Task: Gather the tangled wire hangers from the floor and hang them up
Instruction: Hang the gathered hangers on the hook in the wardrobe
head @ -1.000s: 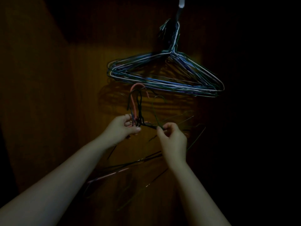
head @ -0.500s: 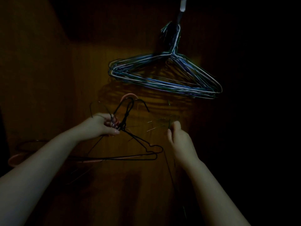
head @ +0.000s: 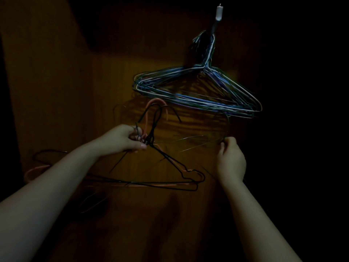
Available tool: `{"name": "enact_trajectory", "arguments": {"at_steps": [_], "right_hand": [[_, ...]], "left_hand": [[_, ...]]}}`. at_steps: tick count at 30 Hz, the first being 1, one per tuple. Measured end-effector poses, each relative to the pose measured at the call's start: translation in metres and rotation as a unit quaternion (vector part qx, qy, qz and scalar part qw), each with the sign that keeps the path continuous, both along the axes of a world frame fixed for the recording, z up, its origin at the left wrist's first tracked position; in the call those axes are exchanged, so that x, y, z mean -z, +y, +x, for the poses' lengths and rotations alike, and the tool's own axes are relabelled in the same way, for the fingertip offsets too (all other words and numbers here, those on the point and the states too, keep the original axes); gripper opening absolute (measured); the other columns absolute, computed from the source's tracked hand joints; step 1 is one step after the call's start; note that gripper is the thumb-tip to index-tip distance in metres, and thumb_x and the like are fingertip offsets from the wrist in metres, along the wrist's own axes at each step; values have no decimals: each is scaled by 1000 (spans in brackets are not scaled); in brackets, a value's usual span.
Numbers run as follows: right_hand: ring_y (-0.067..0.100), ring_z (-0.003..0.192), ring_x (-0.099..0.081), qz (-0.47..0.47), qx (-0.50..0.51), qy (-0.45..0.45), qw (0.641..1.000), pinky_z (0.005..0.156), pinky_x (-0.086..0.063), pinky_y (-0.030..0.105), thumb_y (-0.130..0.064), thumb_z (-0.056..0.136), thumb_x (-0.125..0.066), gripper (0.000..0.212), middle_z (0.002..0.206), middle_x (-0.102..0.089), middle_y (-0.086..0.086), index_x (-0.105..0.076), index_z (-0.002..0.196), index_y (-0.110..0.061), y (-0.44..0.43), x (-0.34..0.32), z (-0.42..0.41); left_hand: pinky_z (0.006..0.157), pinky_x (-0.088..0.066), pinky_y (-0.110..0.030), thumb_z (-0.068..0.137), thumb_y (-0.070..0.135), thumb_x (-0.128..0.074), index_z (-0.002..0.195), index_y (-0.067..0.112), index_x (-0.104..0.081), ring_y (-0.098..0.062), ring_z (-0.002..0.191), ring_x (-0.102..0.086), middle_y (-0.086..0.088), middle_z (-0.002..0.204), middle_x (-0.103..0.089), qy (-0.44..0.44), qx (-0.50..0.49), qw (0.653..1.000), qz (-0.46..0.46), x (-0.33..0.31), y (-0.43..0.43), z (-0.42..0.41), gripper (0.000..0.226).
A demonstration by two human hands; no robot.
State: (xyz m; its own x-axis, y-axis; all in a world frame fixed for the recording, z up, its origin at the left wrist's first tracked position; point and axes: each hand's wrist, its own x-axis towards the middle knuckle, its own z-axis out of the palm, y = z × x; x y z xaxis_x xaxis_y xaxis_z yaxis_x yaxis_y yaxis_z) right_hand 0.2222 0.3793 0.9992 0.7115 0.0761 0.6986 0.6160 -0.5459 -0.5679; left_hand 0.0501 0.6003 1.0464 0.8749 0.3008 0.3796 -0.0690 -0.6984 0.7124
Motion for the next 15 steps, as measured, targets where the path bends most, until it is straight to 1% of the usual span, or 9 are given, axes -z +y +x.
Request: {"name": "enact_trajectory", "arguments": {"at_steps": [2, 3, 5, 6, 9, 11, 13, 15], "right_hand": [[28, 87, -61, 12, 3, 4, 1000, 68, -45, 34, -20, 100, -39, 24, 102, -64, 10, -54, 116, -10, 0, -4, 2], [29, 91, -60, 21, 3, 6, 1000, 75, -48, 38, -19, 100, -40, 24, 105, -64, 11, -54, 117, -9, 0, -6, 3], [31, 98, -59, 41, 4, 13, 999, 87, -47, 45, -18, 100, -41, 26, 111, -63, 12, -55, 119, -8, -2, -8, 7], [31, 100, -59, 53, 5, 16, 998, 89, -46, 47, -18, 99, -41, 26, 112, -63, 12, -55, 119, -7, -3, -9, 10], [33, 101, -58, 92, 7, 19, 996, 90, -45, 48, -17, 99, -42, 25, 112, -63, 14, -56, 116, -5, -5, -13, 16], [33, 102, -58, 109, 6, 15, 994, 90, -45, 48, -16, 99, -42, 25, 113, -63, 15, -56, 116, -5, -7, -15, 19], [32, 103, -59, 115, -4, 10, 993, 91, -45, 44, -16, 98, -43, 26, 113, -63, 15, -57, 117, -5, -8, -19, 21], [30, 103, -59, 115, -24, 9, 993, 88, -44, 38, -15, 99, -44, 27, 112, -64, 15, -58, 118, -4, -6, -23, 21]], "left_hand": [[56, -47, -11, 81, -3, -64, 71, 11, -56, 1, 54, -56, -1, 66, -56, 3, 16, 1000, 20, -5, -5, -2, 19], [57, -47, -12, 82, -2, -63, 72, 12, -56, 1, 56, -56, -2, 68, -55, 5, 21, 999, 27, -6, -6, -2, 19], [58, -45, -12, 84, -2, -61, 73, 13, -56, 1, 59, -54, -2, 71, -54, 6, 23, 999, 37, -9, -7, -3, 19], [57, -44, -12, 85, -1, -60, 73, 14, -56, 2, 59, -53, -1, 71, -54, 4, 22, 999, 43, -10, -8, -3, 20], [56, -42, -8, 86, 0, -60, 71, 19, -56, 5, 55, -52, 4, 69, -53, -7, 16, 998, 61, -11, -5, -3, 24], [56, -41, -8, 86, -2, -60, 69, 18, -55, 6, 55, -52, 5, 67, -52, -6, 24, 998, 65, -11, -4, -5, 27], [56, -41, -7, 86, -4, -59, 69, 16, -55, 5, 56, -53, 4, 67, -51, 0, 33, 998, 62, -10, -2, -5, 26], [56, -41, -8, 86, -4, -59, 71, 14, -56, 5, 57, -53, 2, 68, -51, 6, 38, 997, 64, -9, 1, -4, 23]]}}
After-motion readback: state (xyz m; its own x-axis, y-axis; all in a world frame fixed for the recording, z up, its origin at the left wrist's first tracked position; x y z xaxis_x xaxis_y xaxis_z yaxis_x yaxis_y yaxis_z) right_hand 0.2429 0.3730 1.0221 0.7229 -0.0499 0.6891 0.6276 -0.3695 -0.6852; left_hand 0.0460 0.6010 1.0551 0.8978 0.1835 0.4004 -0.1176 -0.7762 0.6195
